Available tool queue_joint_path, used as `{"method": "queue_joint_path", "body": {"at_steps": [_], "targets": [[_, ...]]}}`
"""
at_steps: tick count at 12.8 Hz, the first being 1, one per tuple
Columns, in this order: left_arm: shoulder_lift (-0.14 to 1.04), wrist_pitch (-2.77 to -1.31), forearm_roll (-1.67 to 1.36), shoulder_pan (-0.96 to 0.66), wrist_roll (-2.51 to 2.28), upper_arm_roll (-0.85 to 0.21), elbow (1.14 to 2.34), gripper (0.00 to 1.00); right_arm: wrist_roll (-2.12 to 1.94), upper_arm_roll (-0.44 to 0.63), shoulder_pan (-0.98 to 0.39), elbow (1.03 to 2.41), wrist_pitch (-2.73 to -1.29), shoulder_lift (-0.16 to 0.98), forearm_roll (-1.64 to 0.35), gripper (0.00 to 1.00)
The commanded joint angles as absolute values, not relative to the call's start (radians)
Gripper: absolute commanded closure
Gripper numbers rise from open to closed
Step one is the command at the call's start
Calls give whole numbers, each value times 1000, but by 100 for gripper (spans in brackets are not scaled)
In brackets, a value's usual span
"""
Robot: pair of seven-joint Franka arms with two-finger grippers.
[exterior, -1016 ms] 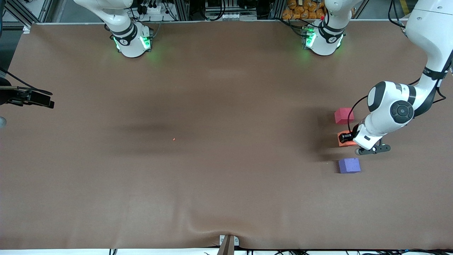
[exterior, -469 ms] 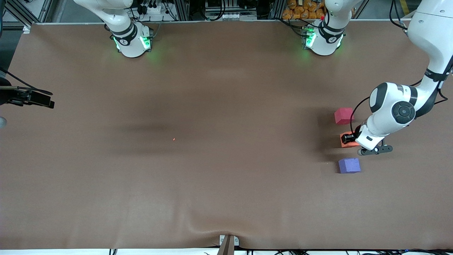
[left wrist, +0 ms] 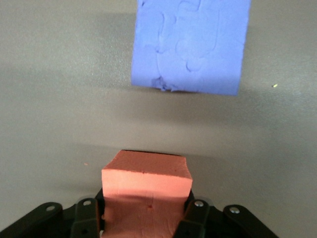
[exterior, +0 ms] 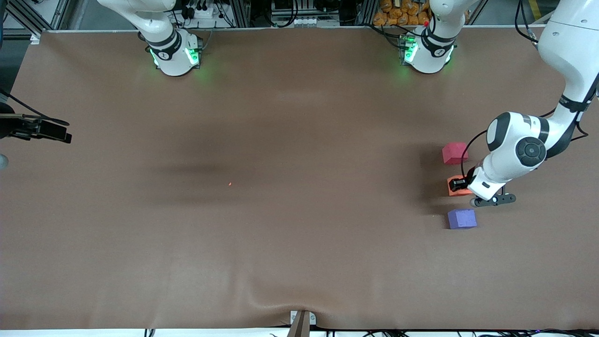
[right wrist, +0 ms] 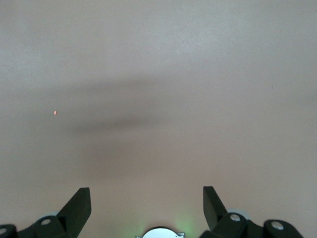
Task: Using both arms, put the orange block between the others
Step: 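Open the left gripper and lift it away from the cubes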
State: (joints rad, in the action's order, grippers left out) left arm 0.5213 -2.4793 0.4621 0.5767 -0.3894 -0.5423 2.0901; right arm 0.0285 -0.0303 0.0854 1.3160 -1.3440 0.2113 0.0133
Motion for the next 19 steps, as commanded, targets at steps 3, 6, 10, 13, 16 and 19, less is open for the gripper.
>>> {"method": "queue_joint_path", "body": {"at_steps": [3, 6, 10, 13, 16, 19], "targets": [[552, -2487, 505, 575, -419, -548, 2054, 0, 18, -32, 92, 1318, -1339, 193, 2, 0], [499, -2450, 506, 575, -437, -554, 2057, 0, 18, -32, 92, 1318, -1339, 193, 3, 0], [350, -2311, 489, 577, -431, -613, 2031, 0, 18, -32, 92, 1318, -1339, 193, 3, 0], [331, -2037, 411, 580, -419, -682, 1836, 0, 18, -32, 91, 1318, -1339, 193, 2, 0], [331, -1800, 324, 580, -359, -716, 1617, 0, 18, -32, 89, 1318, -1339, 193, 3, 0], [269, -1659, 252, 594, -270, -718, 1556, 0, 18, -32, 91, 1318, -1339, 193, 5, 0]]}}
